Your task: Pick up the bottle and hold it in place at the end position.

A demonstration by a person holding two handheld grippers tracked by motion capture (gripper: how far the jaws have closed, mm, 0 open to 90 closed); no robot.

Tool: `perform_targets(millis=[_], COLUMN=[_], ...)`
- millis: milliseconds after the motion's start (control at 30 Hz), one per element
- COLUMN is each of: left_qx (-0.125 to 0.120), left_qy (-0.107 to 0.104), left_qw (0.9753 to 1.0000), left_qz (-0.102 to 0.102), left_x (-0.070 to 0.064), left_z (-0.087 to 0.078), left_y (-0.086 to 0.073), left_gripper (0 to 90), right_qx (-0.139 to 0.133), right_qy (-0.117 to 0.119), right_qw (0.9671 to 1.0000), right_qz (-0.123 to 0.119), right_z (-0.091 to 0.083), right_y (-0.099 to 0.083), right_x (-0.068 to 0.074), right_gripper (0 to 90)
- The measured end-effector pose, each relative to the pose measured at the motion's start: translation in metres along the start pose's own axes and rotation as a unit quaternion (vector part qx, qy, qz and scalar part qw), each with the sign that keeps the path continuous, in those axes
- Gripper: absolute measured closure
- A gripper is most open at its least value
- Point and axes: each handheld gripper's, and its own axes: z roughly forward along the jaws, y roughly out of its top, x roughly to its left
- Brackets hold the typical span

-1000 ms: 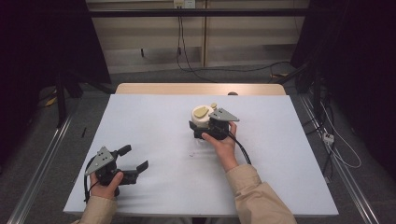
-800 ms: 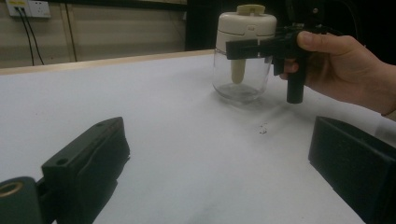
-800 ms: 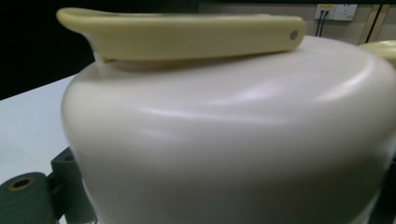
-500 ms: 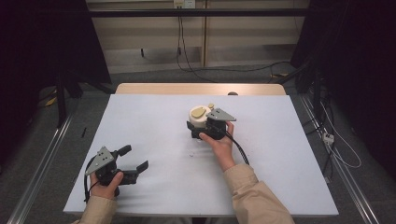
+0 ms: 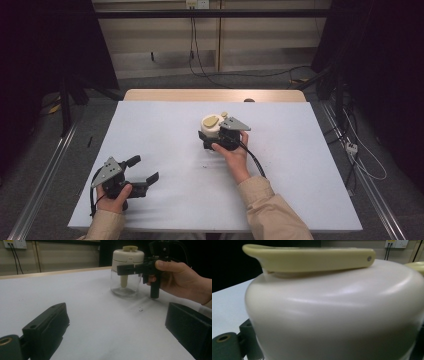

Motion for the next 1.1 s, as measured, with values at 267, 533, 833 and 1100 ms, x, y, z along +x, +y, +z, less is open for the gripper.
perform_targets(millis=[267, 533, 833, 1100], left_qx=[0.003, -0.002, -0.003, 0.002], left_qy=[-0.001, 0.0, -0.002, 0.002], left_qw=[1.0, 1.0, 0.9999, 0.9999], left_qz=[0.0, -0.002, -0.01, -0.017], left_x=[0.0, 0.0, -0.002, -0.004], left_z=[0.001, 0.001, 0.009, 0.024], left_y=[0.0, 0.001, 0.004, 0.014], left_gripper=[4.1, 4.1, 3.5, 3.5], right_qx=[0.0, 0.002, -0.001, -0.001], right_qy=[0.001, 0.004, 0.004, 0.004], right_qw=[1.0, 1.0, 1.0, 1.0], right_qz=[-0.01, -0.002, 0.001, 0.001], right_z=[0.0, -0.005, -0.006, -0.006], right_y=[-0.001, -0.005, -0.006, -0.006], right_x=[0.002, 0.0, 0.0, 0.0], right_gripper=[6.8, 6.6, 6.6, 6.6])
